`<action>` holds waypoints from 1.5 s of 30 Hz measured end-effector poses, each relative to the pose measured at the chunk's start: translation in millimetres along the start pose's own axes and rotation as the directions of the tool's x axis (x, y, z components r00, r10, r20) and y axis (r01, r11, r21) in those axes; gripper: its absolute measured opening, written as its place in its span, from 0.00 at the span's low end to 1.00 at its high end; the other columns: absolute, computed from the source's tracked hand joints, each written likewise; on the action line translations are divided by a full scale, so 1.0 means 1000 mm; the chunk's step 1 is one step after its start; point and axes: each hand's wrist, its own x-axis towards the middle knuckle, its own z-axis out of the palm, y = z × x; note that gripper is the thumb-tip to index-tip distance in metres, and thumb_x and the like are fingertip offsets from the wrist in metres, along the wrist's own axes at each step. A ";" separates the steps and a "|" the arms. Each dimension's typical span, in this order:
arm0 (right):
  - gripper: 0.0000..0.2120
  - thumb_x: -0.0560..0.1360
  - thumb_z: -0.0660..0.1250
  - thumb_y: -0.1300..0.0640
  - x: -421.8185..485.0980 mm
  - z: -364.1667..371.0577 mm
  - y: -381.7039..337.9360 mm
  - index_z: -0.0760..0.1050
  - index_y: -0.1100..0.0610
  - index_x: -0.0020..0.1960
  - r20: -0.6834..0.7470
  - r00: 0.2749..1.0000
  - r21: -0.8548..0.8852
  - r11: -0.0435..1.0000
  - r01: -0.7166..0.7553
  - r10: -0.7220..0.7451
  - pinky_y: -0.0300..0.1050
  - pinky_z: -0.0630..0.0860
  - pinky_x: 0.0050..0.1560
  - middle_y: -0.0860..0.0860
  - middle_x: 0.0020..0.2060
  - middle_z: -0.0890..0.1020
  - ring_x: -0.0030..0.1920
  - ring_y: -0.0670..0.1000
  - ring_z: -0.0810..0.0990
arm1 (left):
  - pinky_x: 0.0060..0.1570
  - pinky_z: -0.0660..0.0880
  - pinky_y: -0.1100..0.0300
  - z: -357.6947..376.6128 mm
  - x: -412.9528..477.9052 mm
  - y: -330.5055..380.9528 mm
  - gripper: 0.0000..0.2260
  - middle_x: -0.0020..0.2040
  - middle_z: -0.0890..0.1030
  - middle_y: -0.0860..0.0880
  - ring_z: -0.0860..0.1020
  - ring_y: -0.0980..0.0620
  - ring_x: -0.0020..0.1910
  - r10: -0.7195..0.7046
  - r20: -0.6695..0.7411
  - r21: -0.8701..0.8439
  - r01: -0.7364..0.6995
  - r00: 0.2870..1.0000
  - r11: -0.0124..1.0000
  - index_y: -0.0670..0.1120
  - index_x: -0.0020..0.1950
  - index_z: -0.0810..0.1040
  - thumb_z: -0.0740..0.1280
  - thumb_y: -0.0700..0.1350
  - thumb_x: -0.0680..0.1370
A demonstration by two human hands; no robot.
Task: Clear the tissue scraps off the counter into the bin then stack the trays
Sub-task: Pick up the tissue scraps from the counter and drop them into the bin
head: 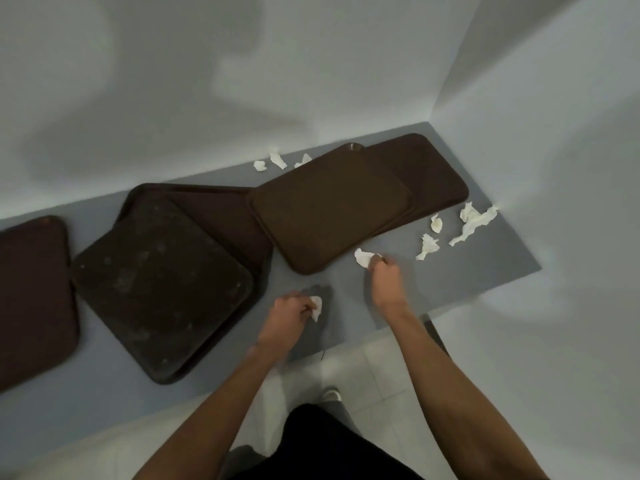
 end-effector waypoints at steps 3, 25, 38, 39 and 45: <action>0.14 0.85 0.54 0.58 -0.046 0.007 -0.008 0.75 0.56 0.65 0.088 0.996 -0.035 0.999 -0.017 0.020 0.58 0.75 0.59 0.58 0.57 0.77 0.56 0.61 0.77 | 0.48 0.70 0.78 -0.022 -0.036 -0.011 0.07 0.43 0.80 0.62 0.79 0.68 0.44 -0.028 -0.128 -0.117 0.013 0.991 0.993 0.48 0.44 0.87 0.74 0.36 0.74; 0.09 0.78 0.72 0.57 -0.478 0.203 -0.326 0.84 0.44 0.54 0.409 0.685 0.480 0.780 0.401 -0.603 0.49 0.83 0.53 0.41 0.43 0.87 0.46 0.41 0.86 | 0.51 0.80 0.50 -0.205 -0.524 -0.270 0.03 0.49 0.85 0.56 0.83 0.56 0.48 -0.613 -0.642 -0.591 0.213 0.461 0.778 0.51 0.54 0.78 0.65 0.44 0.84; 0.15 0.74 0.72 0.67 -0.660 0.382 -0.510 0.89 0.48 0.47 0.640 0.364 0.580 0.736 0.349 -0.677 0.51 0.84 0.54 0.46 0.43 0.89 0.44 0.48 0.88 | 0.46 0.84 0.48 -0.279 -0.727 -0.437 0.07 0.42 0.87 0.50 0.87 0.52 0.39 -0.846 -0.532 -0.830 0.188 0.018 0.526 0.49 0.45 0.77 0.72 0.41 0.80; 0.15 0.74 0.72 0.69 -0.672 0.401 -0.525 0.89 0.49 0.46 0.650 0.355 0.579 0.741 0.340 -0.672 0.47 0.83 0.52 0.47 0.42 0.89 0.43 0.49 0.88 | 0.46 0.84 0.49 -0.287 -0.738 -0.456 0.06 0.42 0.87 0.50 0.87 0.53 0.40 -0.862 -0.507 -0.846 0.195 -0.007 0.496 0.49 0.45 0.78 0.73 0.41 0.80; 0.10 0.77 0.73 0.66 -0.740 0.512 -0.602 0.89 0.52 0.49 0.701 0.298 0.530 0.753 0.390 -0.648 0.39 0.84 0.51 0.43 0.44 0.89 0.45 0.42 0.88 | 0.44 0.77 0.59 -0.343 -0.799 -0.555 0.04 0.42 0.86 0.56 0.83 0.58 0.45 -0.918 -0.378 -0.903 0.268 -0.123 0.336 0.52 0.43 0.82 0.74 0.49 0.77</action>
